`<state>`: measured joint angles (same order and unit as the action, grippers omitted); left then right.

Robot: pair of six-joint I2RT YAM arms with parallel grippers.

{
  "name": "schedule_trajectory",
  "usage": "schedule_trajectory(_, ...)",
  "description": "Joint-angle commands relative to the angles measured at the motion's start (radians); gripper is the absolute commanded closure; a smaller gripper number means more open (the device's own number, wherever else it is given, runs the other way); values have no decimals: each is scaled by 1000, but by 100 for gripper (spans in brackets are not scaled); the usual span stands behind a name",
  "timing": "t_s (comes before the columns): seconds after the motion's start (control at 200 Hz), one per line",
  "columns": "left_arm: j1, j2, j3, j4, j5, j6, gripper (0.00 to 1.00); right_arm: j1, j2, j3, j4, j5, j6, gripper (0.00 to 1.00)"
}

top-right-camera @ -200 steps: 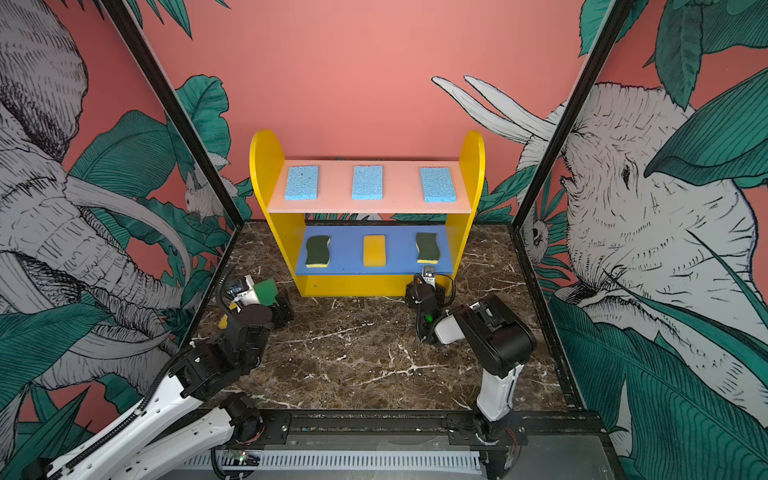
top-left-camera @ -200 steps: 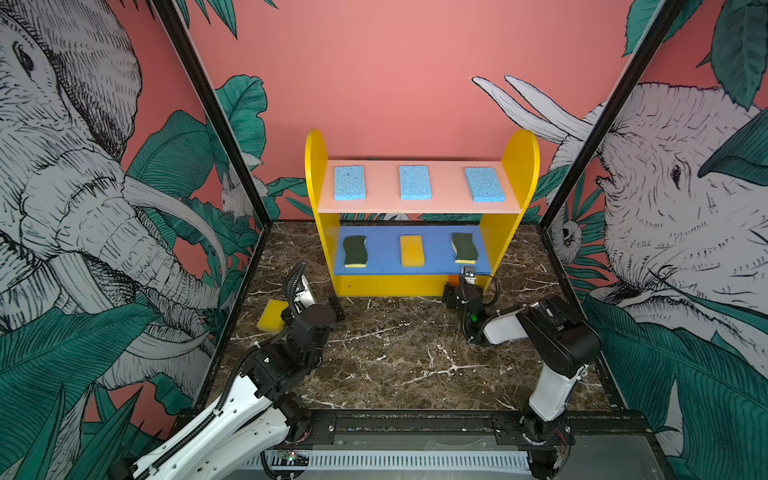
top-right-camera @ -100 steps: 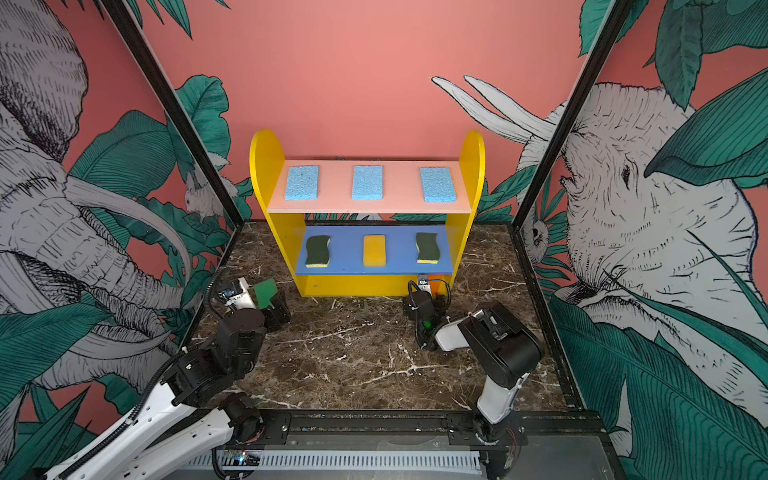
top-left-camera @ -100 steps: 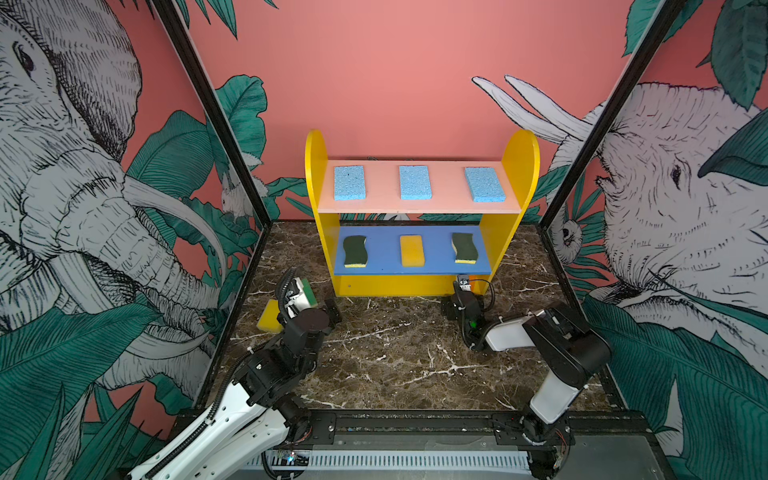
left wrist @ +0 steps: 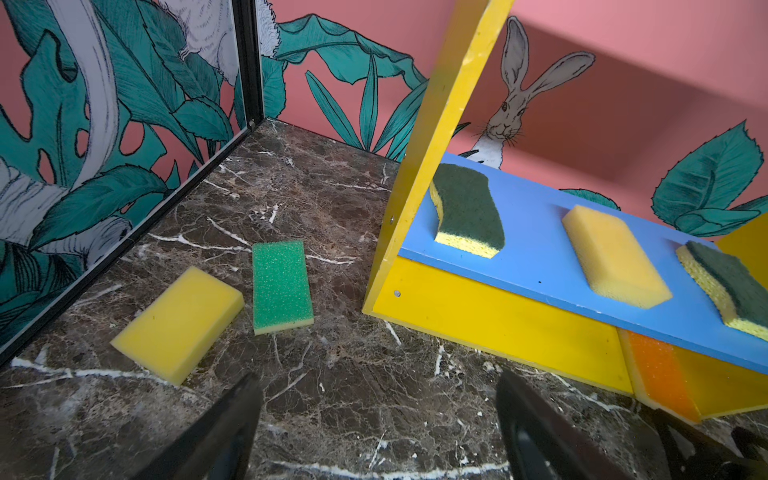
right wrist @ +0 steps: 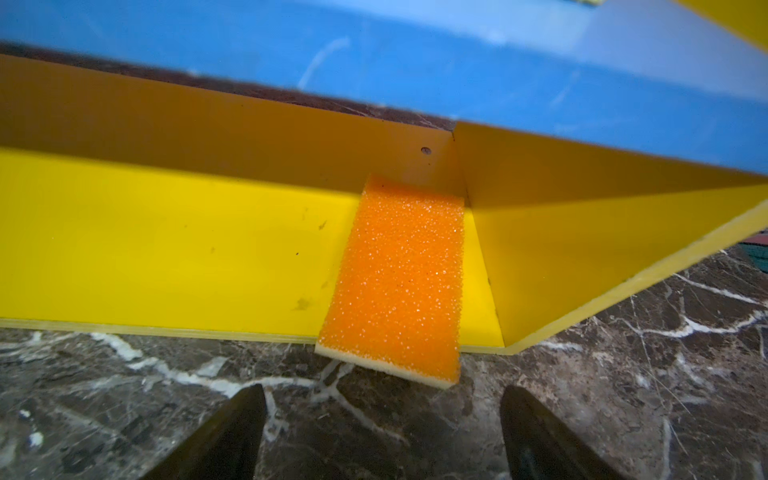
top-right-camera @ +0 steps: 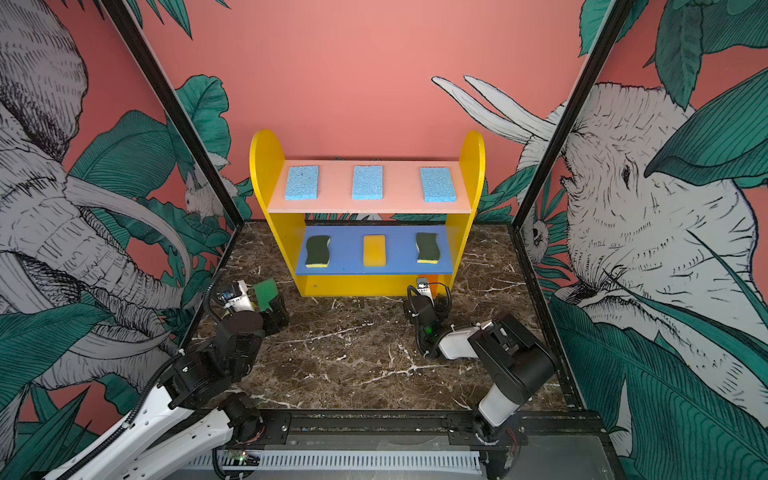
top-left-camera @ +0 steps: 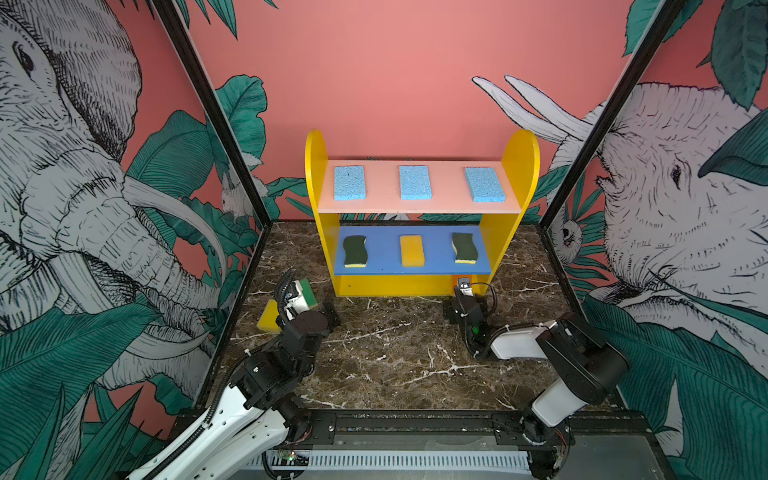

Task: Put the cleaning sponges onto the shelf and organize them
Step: 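Open the right gripper and draw it back from the orange sponge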

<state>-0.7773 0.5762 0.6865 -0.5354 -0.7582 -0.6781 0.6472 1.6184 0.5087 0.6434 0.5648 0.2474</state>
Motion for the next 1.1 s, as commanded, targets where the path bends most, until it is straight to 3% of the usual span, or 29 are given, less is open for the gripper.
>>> schedule_trajectory(0.0,0,-13,-1,-37,-6,-19,11,3,-48,21,16,-2,-16,10)
schedule_trajectory(0.555,1,-47,-7,-47,20,-14,11,43,-294,-60,-116,14,-8,13)
schedule_trajectory(0.655,1,-49,-5,-51,29,-10,13,49,-381,-97,-177,13,27,23)
schedule_trajectory(0.725,1,-49,-5,-43,37,1,15,51,-453,-133,-226,10,60,37)
schedule_trajectory(0.855,1,-40,-10,-26,46,8,16,51,-578,-218,-265,-33,114,53)
schedule_trajectory(0.99,1,-26,-23,6,58,16,17,46,-621,-284,-233,-58,159,65)
schedule_trajectory(1.095,1,-9,-29,21,63,22,17,39,-563,-297,-166,-71,177,67)
